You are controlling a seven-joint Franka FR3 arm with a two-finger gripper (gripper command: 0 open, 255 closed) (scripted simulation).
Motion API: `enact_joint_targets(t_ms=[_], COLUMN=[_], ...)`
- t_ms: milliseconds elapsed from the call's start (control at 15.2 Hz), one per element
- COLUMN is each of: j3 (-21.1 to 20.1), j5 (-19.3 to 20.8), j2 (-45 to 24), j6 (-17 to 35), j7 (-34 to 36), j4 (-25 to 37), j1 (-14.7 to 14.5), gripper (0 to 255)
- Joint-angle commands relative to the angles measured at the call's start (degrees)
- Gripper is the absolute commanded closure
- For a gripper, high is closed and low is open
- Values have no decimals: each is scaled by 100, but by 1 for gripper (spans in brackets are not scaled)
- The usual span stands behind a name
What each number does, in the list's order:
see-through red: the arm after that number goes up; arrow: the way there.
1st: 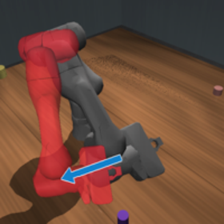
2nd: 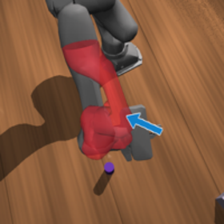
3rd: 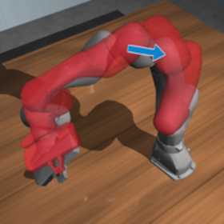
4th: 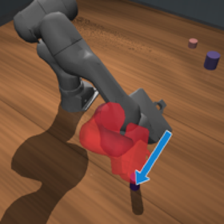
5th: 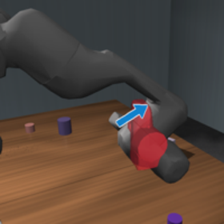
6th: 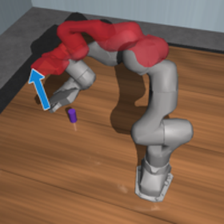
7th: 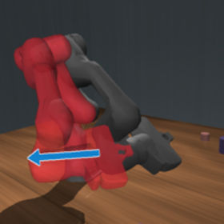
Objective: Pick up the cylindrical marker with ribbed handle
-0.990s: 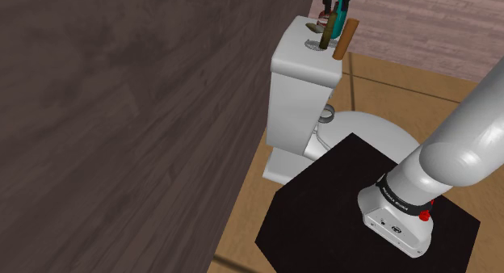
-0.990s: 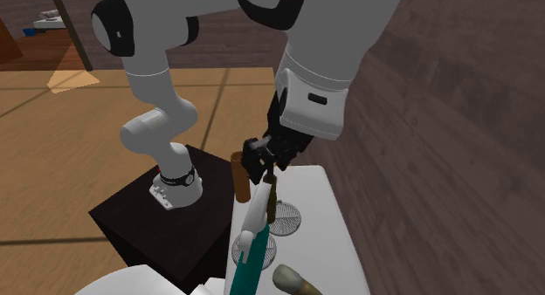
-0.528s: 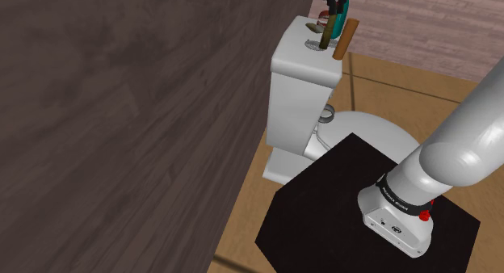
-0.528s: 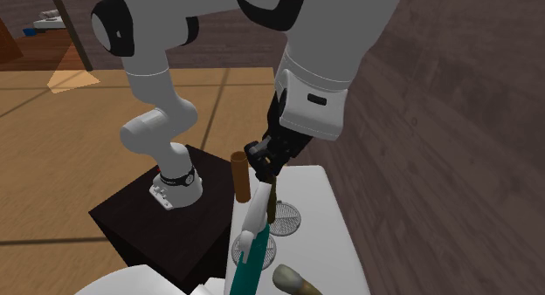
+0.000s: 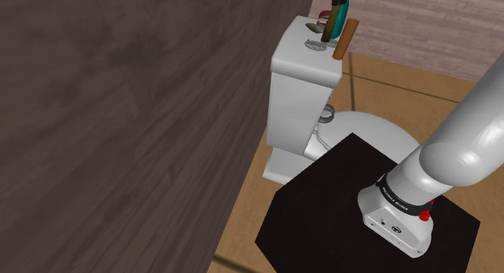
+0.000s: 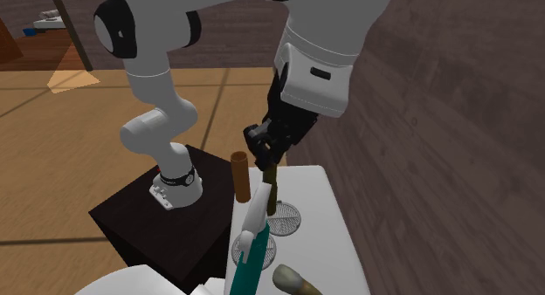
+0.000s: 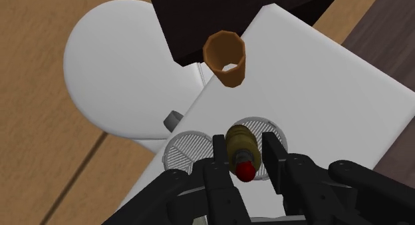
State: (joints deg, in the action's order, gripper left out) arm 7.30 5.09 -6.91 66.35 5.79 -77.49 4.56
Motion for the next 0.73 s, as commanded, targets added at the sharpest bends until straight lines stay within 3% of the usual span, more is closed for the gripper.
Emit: enact_joint_targets(t_ms=[0, 528, 660], j3=[9, 30, 30], j5=[2, -7, -7], j2=[-82, -533, -544], j6=[-180, -1014, -1031], j7=[-36, -159, -162], j4=[261, 1549, 1577], j1=[12, 47, 48], gripper=[255, 255, 255])
